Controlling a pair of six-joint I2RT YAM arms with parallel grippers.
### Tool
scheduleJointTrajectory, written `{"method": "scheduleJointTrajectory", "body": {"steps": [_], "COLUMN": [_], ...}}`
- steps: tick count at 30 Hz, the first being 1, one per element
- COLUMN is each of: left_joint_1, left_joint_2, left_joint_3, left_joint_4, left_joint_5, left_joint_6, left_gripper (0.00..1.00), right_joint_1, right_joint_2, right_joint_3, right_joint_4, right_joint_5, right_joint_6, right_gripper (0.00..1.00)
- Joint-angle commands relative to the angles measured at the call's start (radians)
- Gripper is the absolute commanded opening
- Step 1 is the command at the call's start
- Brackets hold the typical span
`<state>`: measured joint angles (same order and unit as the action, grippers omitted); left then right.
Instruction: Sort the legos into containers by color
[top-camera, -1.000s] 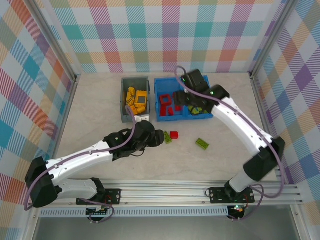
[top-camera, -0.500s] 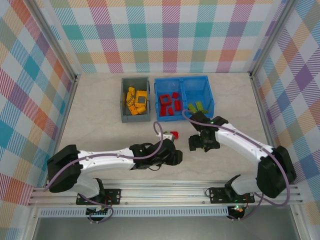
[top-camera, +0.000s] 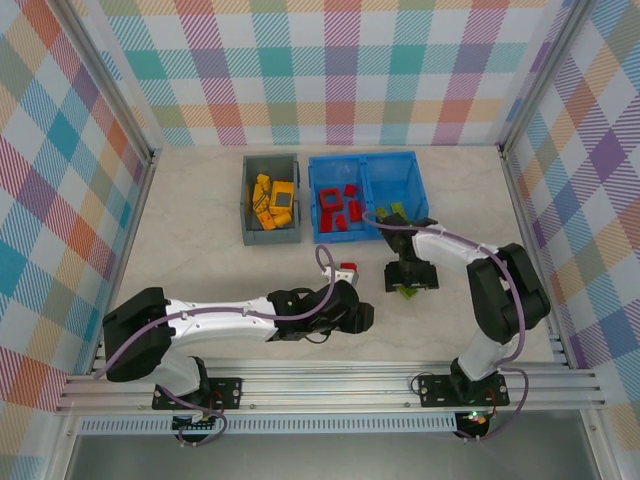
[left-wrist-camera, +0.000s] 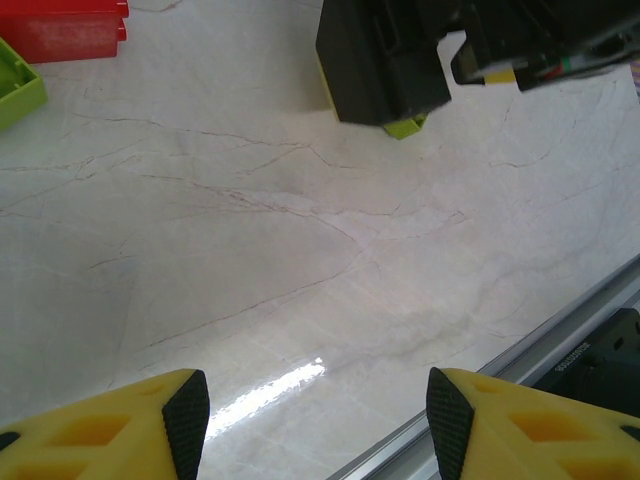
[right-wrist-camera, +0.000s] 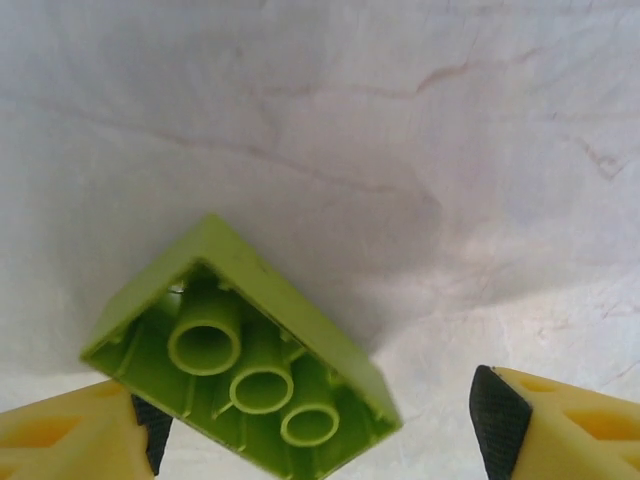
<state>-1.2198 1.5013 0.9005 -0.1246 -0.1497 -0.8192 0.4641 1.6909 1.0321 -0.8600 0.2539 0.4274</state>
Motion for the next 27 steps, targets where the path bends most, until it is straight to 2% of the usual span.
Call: {"method": "scheduleJointTrajectory", "body": {"steps": [1, 8, 12, 15, 19, 22, 27], "left_joint_1": [-0.010, -0.010, -0.009, -0.009, -0.010, -0.007, 0.005], "left_joint_2": [-0.024, -0.039, -0.052, -0.058, -0.079, -0.088, -0.040], "left_joint_3": [0.036, 0.042, 0.041, 0.047, 0.105, 0.174, 0.345], "left_joint_4": [0.008, 0.004, -0.001, -0.011, -0.089, -0.144, -0.214], "left_joint_5": [-0.010, -0.017, -0.022, -0.032, -0.086, -0.134, -0.200], "left_joint_6": [0.003, 0.005, 0.008, 0.008, 0.035, 0.078, 0.187], "left_gripper": [0.61, 0.61, 0.61, 0.61, 0.61, 0.62, 0.62], "right_joint_1": [-0.023, -0.063, -0.065, -0.064, -0.058, -0.059, -0.094], "right_joint_2": [0.026, 0.066, 0.043, -0.013, -0.157, -0.222, -0.091], "right_joint_3": [0.039, 0.026, -0.023, -0.054, -0.037, 0.055, 0.312], "right_joint_4": [0.029, 0.079, 0.107, 0.128, 0.103, 0.080, 0.075], "right_joint_5": [-0.020, -0.093, -0.110, -0.114, -0.102, -0.082, -0.041], "right_joint_6": [-0.020, -0.013, 0.016, 0.037, 0.047, 0.020, -0.034], "right_gripper": [0.74, 0.50, 0.42, 0.29, 0.26, 0.26, 0.26]}}
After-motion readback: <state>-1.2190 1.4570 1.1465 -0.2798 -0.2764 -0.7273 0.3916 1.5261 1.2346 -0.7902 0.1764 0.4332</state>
